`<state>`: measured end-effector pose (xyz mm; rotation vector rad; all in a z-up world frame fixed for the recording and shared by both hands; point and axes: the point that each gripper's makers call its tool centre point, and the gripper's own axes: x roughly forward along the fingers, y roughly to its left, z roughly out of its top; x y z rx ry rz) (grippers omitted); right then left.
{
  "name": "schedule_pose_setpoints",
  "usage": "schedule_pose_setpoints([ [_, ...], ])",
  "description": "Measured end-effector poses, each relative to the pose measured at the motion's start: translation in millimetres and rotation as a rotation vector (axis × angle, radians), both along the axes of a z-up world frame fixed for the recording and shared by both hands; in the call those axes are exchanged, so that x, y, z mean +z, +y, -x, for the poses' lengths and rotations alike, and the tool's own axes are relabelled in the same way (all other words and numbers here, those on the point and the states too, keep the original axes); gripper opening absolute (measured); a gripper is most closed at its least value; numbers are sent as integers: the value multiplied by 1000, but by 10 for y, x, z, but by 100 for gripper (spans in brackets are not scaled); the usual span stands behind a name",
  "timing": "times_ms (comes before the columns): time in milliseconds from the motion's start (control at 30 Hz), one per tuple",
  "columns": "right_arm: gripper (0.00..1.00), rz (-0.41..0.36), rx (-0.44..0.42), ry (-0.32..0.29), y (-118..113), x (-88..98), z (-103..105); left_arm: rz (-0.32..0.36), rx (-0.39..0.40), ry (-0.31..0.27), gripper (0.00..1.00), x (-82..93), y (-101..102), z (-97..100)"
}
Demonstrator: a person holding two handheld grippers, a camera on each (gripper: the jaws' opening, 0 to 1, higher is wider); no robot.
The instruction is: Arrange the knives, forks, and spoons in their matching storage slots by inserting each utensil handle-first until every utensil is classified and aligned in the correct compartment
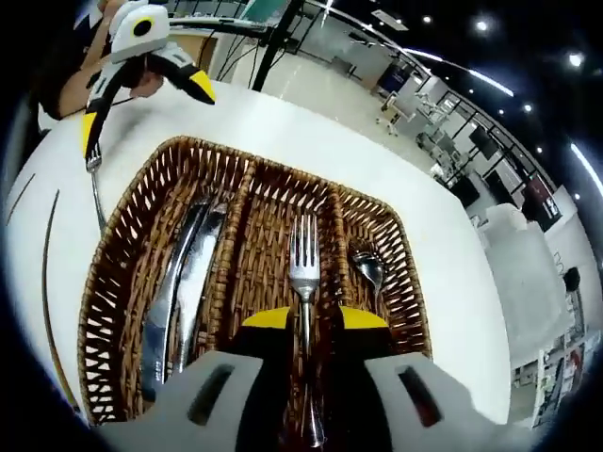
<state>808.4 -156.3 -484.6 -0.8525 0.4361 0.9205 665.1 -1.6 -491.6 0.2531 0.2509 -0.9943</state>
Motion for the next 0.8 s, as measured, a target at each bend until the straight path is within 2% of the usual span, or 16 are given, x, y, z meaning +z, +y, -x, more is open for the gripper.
schedule_pose_setpoints([
  [33, 44, -31, -13, -26, -5, 87, -12, 2, -2, 0, 100, 2, -5, 5],
  [100, 66, -93, -51, -17, -24, 175, 8, 1, -3, -3, 100, 9, -12, 13],
  [133, 73, -132, -105, -27, -79, 244, -4, 0, -5, -4, 100, 12, -17, 20],
  [200, 89, -181, -122, -39, -107, 320, 13, 1, -7, -7, 100, 18, -27, 27],
  [267, 100, -188, -146, -44, -196, 339, 53, -4, -8, -8, 100, 10, -28, 32],
  [333, 99, -189, -169, -63, -273, 373, 88, -9, -6, -11, 100, 4, -29, 33],
  [433, 99, -253, -213, -86, -393, 441, 207, -15, -4, -21, 100, 9, -35, 41],
  [700, 99, -373, -281, -132, -613, 534, 636, -10, -14, -35, 100, 46, -82, 88],
  [800, 99, -386, -290, -146, -663, 546, 822, -5, -18, -35, 100, 57, -91, 105],
])
